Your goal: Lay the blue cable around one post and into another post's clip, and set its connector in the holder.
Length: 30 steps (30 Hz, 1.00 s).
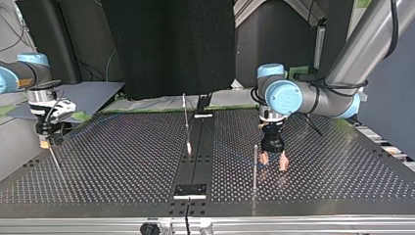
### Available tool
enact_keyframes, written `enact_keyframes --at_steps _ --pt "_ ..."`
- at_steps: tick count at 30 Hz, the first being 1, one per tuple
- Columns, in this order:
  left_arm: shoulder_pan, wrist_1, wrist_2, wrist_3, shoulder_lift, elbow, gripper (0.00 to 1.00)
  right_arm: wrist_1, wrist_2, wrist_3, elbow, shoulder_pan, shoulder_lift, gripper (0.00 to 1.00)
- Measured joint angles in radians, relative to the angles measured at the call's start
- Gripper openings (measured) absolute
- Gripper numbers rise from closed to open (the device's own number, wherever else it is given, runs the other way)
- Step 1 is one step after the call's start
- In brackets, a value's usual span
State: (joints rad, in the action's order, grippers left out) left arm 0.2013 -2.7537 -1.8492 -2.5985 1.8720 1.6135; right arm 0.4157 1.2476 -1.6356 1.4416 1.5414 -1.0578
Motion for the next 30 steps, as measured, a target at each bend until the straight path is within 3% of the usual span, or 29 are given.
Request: enact_keyframes --at_steps 20,30 --pt "0.003 -0.003 -0.005 0.0 0.0 0.001 1.0 0.007 0.004 0.0 0.0 0.004 0.001 1.0" --pt "0.013 -0.053 -0.033 -0.016 -0.001 0.035 1.0 0.008 0.003 0.0 0.0 0.004 0.002 1.0"
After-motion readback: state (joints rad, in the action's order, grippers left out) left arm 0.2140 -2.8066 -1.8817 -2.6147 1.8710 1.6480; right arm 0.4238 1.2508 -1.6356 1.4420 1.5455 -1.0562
